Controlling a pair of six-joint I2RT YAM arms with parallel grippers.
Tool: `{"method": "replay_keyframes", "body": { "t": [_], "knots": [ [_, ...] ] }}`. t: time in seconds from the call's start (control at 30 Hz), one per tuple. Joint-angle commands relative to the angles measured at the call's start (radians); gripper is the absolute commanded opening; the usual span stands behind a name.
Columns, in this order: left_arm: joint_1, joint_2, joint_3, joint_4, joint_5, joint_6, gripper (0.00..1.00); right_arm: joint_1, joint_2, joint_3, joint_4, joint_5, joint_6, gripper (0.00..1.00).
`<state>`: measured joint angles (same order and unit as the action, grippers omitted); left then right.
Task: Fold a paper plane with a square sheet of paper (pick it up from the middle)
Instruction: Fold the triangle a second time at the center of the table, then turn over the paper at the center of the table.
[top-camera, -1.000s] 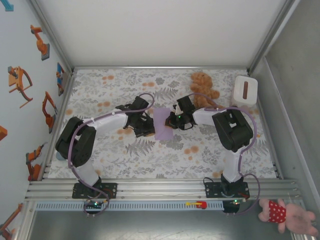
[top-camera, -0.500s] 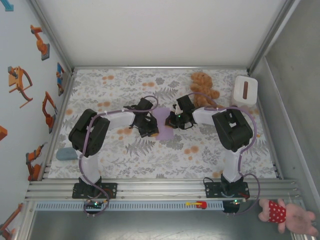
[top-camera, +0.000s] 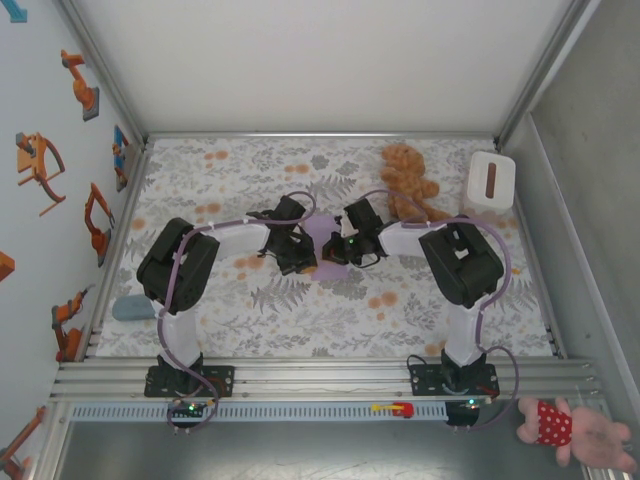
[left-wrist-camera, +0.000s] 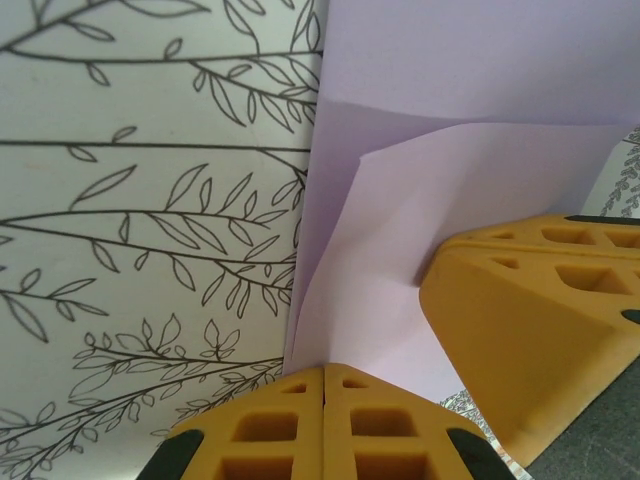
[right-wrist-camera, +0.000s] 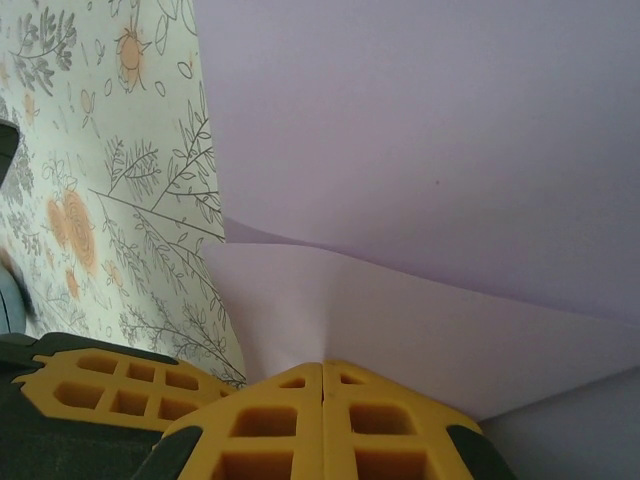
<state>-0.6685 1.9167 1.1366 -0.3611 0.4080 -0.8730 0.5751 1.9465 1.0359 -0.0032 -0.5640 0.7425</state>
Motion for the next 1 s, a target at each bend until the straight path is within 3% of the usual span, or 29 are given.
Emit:
{"method": "replay_keyframes", "body": {
  "t": [0.0,0.3,0.57,0.67,0.83,0.9,0.97],
  "knots": [
    [0.001,0.019,-0.028,-0.124,-0.055,-0.017,0.00,-0.017,0.027,0.005,-0.025,0.007,-0.061,0.00],
    [0.012,0.018,-0.067,-0.123,-0.056,-0.018,0.00,-0.172,0.054,0.045,-0.010,0.018,-0.059,0.00],
    [0.013,-0.027,-0.018,-0.082,-0.020,-0.004,0.00,-0.187,-0.029,0.089,-0.045,0.039,-0.047,0.00],
    [0.016,-0.067,0.007,-0.031,0.010,-0.015,0.10,-0.172,-0.087,0.070,-0.082,0.055,-0.031,0.08],
    [0.048,-0.082,0.039,0.034,0.036,-0.041,0.27,-0.139,-0.158,0.026,-0.125,0.059,0.031,0.28],
    [0.061,-0.057,0.064,0.036,0.049,-0.037,0.28,-0.130,-0.170,0.007,-0.120,0.055,0.064,0.42],
    [0.067,-0.027,0.090,0.032,0.058,-0.027,0.28,-0.117,-0.178,-0.006,-0.116,0.059,0.087,0.46]
  ]
}}
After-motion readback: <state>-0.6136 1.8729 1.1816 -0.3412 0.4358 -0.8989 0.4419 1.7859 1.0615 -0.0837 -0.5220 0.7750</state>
